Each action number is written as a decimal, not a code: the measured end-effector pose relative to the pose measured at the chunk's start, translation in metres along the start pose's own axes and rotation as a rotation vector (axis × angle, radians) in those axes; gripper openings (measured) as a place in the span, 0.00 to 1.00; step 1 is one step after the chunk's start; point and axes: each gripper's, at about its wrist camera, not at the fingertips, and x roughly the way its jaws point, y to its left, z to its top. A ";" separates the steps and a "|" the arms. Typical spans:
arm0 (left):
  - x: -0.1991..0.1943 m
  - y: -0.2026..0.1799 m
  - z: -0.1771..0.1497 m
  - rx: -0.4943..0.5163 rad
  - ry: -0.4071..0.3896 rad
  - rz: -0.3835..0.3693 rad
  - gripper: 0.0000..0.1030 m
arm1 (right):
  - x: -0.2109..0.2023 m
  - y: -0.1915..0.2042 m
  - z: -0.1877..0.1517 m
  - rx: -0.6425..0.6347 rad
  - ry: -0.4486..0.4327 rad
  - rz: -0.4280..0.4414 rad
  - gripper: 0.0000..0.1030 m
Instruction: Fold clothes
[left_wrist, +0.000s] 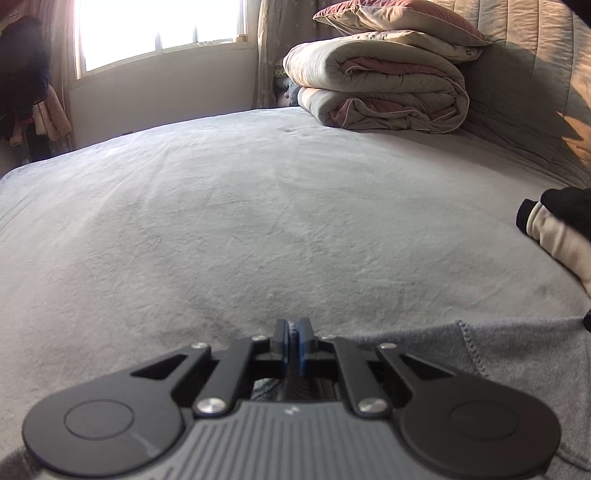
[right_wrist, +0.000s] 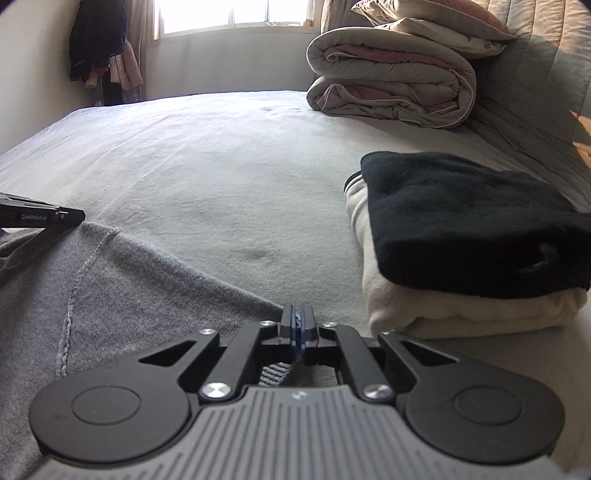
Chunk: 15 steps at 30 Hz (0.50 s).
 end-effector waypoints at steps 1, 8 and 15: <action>-0.001 -0.001 0.001 0.001 0.003 0.005 0.06 | -0.001 -0.003 0.001 0.011 0.007 0.014 0.07; -0.033 -0.016 0.008 -0.023 -0.016 -0.016 0.40 | -0.032 -0.029 0.003 0.165 0.040 0.158 0.29; -0.082 -0.045 -0.007 -0.022 0.014 -0.136 0.42 | -0.066 -0.035 -0.015 0.213 0.076 0.279 0.41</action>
